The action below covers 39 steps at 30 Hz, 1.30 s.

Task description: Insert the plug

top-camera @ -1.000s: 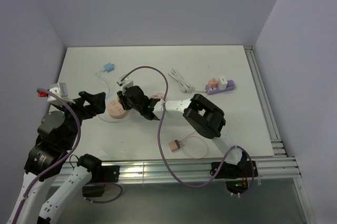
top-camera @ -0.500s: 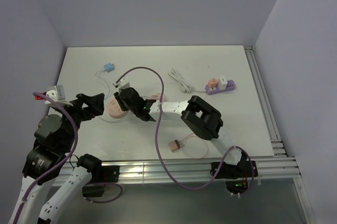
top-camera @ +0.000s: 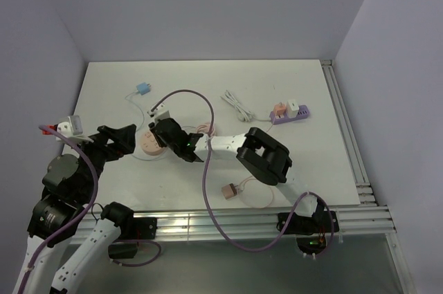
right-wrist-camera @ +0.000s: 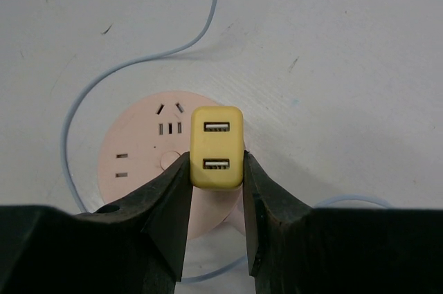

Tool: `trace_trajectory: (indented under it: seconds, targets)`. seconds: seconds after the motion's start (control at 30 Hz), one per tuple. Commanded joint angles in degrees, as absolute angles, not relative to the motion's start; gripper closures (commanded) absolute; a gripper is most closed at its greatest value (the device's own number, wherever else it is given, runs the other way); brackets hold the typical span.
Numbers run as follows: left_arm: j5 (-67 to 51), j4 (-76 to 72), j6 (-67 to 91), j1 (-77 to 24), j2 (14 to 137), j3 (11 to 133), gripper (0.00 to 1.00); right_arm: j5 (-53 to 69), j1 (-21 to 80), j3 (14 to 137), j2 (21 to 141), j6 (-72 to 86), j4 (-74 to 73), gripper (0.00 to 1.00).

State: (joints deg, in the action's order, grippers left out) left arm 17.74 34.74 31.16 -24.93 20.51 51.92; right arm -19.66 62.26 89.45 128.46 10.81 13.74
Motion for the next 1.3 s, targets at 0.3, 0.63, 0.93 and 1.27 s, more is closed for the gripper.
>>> trace_trajectory:
  seconds: [0.3,0.63,0.93,1.27]
  targets:
    - [16.96,34.45,31.99,-24.87,19.16,51.5,0.01,-10.46,61.44,87.99,137.99,8.78,-8.79,1.0]
    - [16.52,33.75,32.08,-24.79,18.63,51.15,0.0,-10.02,61.61,87.28,139.04,11.95,-11.69,1.0]
    - [16.43,34.72,31.99,-24.87,18.72,51.86,0.01,-11.16,61.44,94.4,142.29,12.56,-25.57,1.0]
    - [15.82,34.8,32.61,-24.87,18.63,51.68,0.01,-17.48,61.52,107.74,149.41,14.24,-44.72,1.0]
